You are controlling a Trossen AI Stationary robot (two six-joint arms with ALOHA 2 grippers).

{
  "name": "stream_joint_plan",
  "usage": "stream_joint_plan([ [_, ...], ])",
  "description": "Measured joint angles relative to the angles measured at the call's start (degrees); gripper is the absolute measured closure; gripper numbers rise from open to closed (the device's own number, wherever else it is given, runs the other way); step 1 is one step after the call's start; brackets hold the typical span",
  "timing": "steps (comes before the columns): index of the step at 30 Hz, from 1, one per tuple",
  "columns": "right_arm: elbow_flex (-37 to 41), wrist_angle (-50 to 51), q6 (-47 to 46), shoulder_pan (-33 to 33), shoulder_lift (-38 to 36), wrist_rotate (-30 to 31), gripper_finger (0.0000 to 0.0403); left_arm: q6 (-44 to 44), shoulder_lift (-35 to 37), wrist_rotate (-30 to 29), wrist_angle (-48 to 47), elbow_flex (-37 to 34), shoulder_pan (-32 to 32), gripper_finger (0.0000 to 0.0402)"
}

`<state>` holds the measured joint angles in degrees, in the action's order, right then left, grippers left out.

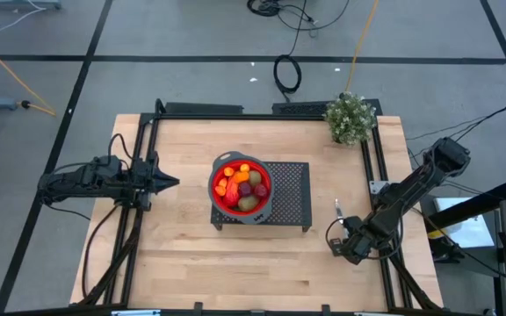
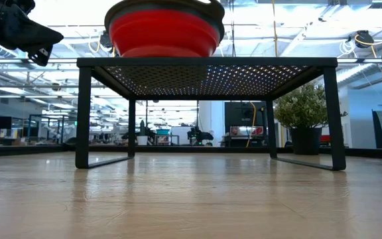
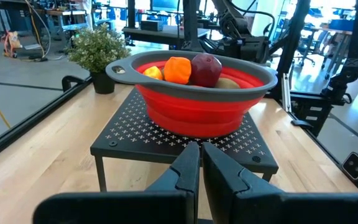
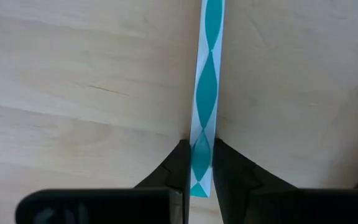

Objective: Pick & Place Fruit
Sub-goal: Put the patterned blue table knife on the shelf beside of the red colander

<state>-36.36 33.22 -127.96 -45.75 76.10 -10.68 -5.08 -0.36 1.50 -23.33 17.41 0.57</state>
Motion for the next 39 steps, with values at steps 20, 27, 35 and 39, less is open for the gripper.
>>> stream_joint_plan([
  [20, -0.2, 2.9, 0.0, 0.0, -9.0, 24.3, 0.0366, -1.1, 0.0, 0.0, 0.0, 0.0, 0.0, 0.0382],
  [27, -0.2, 2.9, 3.5, 0.0, -13.8, 41.5, 0.0365, -1.1, 0.0, 0.0, 0.0, 0.0, 0.0, 0.0382],
  [35, -0.3, -2.7, 17.1, 0.0, -19.4, 56.3, 0.0365, -1.1, 0.0, 0.0, 0.0, 0.0, 0.0, 0.0382],
  [39, -0.3, -7.7, 26.5, 0.0, -21.6, 61.2, 0.0365, -1.1, 0.0, 0.0, 0.0, 0.0, 0.0, 0.0382],
])
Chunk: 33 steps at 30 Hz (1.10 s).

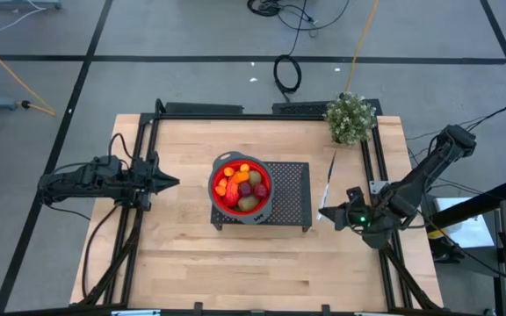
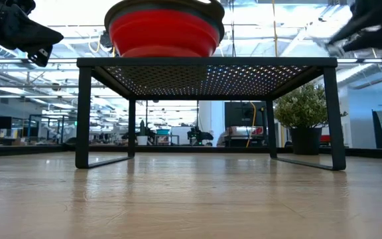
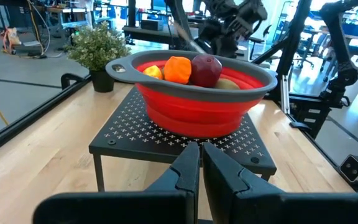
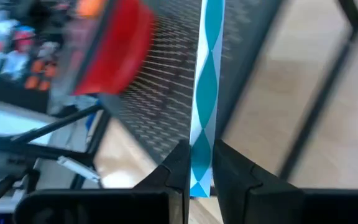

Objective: Pick & Place Fruit
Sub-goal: Put the patterned blue table knife on the shelf beside of the red colander

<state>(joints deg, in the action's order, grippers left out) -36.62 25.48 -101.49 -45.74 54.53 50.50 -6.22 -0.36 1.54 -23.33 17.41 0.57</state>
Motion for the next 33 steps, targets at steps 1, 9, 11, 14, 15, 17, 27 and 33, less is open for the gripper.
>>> stream_joint_plan([
  [1, 0.0, -1.7, 2.9, 0.0, -0.4, 0.9, 0.0365, 0.0, 0.0, 0.0, 0.0, 0.0, 0.0, 0.0382],
  [9, 0.0, -20.3, 31.1, 0.0, -2.4, 5.2, 0.0365, 0.0, 0.0, 0.0, 0.0, 0.0, 0.0, 0.0382],
  [11, 0.0, -26.0, 39.2, 0.0, -2.5, 5.2, 0.0365, 0.0, 0.0, 0.0, 0.0, 0.0, 0.0, 0.0382],
  [14, 0.0, -34.9, 52.4, 0.0, -2.5, 4.9, 0.0365, 0.0, 0.0, 0.0, 0.0, 0.0, 0.0, 0.0382],
  [15, 0.0, -37.7, 56.7, 0.0, -2.5, 4.4, 0.0365, 0.0, 0.0, 0.0, 0.0, 0.0, 0.0, 0.0382],
  [17, 0.0, -42.9, 64.6, 0.0, -2.5, 1.8, 0.0365, 0.0, 0.0, 0.0, 0.0, 0.0, 0.0, 0.0382],
  [27, 0.0, -55.1, 81.4, 0.0, -2.4, -9.6, 0.0365, 0.0, 0.0, 0.0, 0.0, 0.0, 0.0, 0.0382],
  [33, 0.0, -55.5, 81.3, 0.0, -2.4, -11.4, 0.0365, 0.0, 0.0, 0.0, 0.0, 0.0, 0.0, 0.0382],
])
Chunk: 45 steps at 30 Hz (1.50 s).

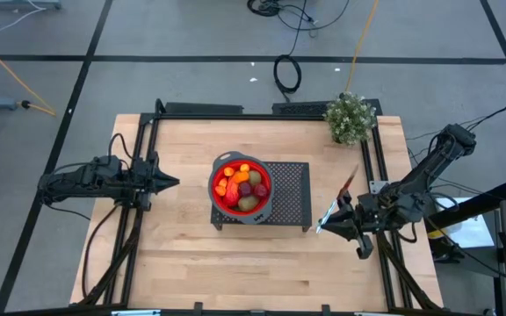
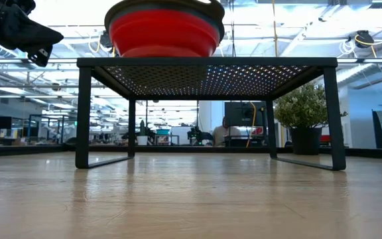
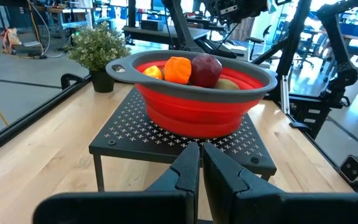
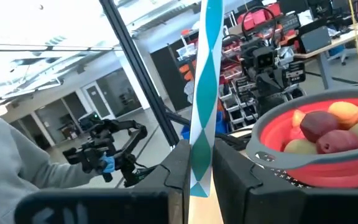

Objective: Pick & Place Fruit
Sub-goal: Put the patterned blue table knife on the shelf beside of the red colander

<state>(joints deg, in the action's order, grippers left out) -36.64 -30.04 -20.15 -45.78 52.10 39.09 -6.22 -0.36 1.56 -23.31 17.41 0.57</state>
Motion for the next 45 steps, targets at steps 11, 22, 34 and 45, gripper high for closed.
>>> stream_joint_plan([
  [11, 0.0, 2.8, -16.4, 0.0, 0.0, 12.3, 0.0365, 0.2, 0.0, 0.0, 0.0, 0.0, 0.0, 0.0382],
  [22, 0.0, 3.7, -33.9, 1.7, 2.1, 17.8, 0.0365, 0.5, 0.0, 0.0, 0.0, 0.0, 0.0, 0.0382],
  [34, -1.5, 4.2, -38.9, 5.7, 5.9, 11.6, 0.0365, 0.6, 0.0, -0.1, 0.0, 0.0, 0.0, 0.0382],
  [45, -17.2, 31.3, -46.2, 10.4, 7.0, 5.8, 0.0365, 1.4, 0.0, -0.1, 0.0, 0.0, 0.0, 0.0382],
])
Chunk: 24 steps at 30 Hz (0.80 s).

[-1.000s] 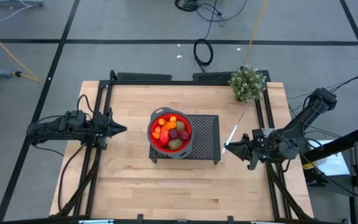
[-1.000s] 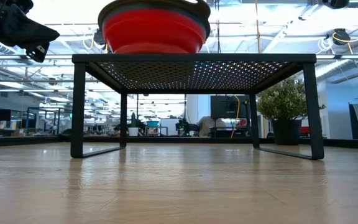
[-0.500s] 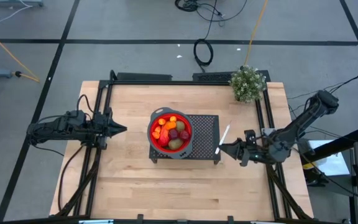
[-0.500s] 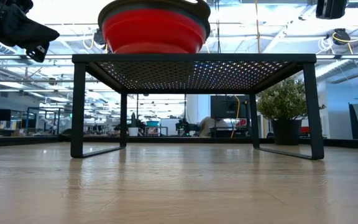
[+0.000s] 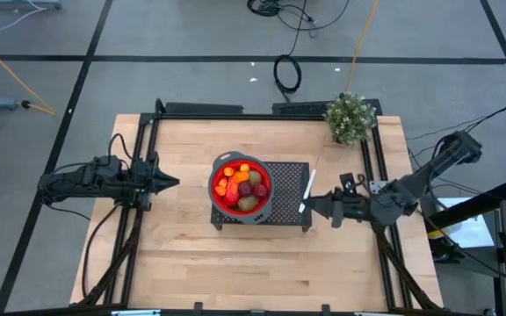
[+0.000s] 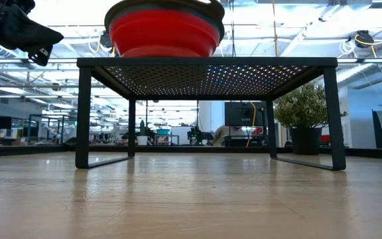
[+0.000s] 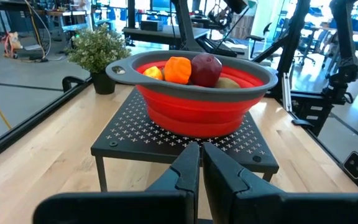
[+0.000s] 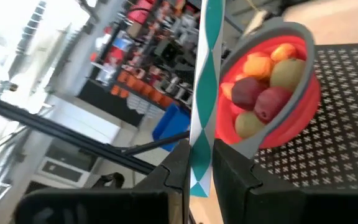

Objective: Pick & Place Fruit
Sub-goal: Put the patterned blue table knife on the shelf beside of the red colander

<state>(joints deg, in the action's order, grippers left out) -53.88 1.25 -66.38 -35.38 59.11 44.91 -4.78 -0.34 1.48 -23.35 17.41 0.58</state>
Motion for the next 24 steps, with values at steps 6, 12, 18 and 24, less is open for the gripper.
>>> stream_joint_plan([
  [6, -9.8, 18.4, -12.7, 3.8, 3.3, -6.4, 0.0365, 0.0, 0.0, 0.0, 0.0, 0.0, 0.0, 0.0382],
  [12, -16.4, 32.2, -28.7, 8.2, 8.4, -20.4, 0.0365, 0.0, 0.0, 0.0, 0.0, 0.0, 0.0, 0.0382],
  [18, -17.9, 35.4, -38.5, 11.9, 11.5, -32.4, 0.0365, -0.1, 0.0, 0.0, 0.0, 0.0, 0.0, 0.0382],
  [24, -17.9, 35.5, -42.6, 15.0, 12.4, -39.2, 0.0365, 0.0, 0.0, 0.0, 0.0, 0.0, 0.0, 0.0382],
])
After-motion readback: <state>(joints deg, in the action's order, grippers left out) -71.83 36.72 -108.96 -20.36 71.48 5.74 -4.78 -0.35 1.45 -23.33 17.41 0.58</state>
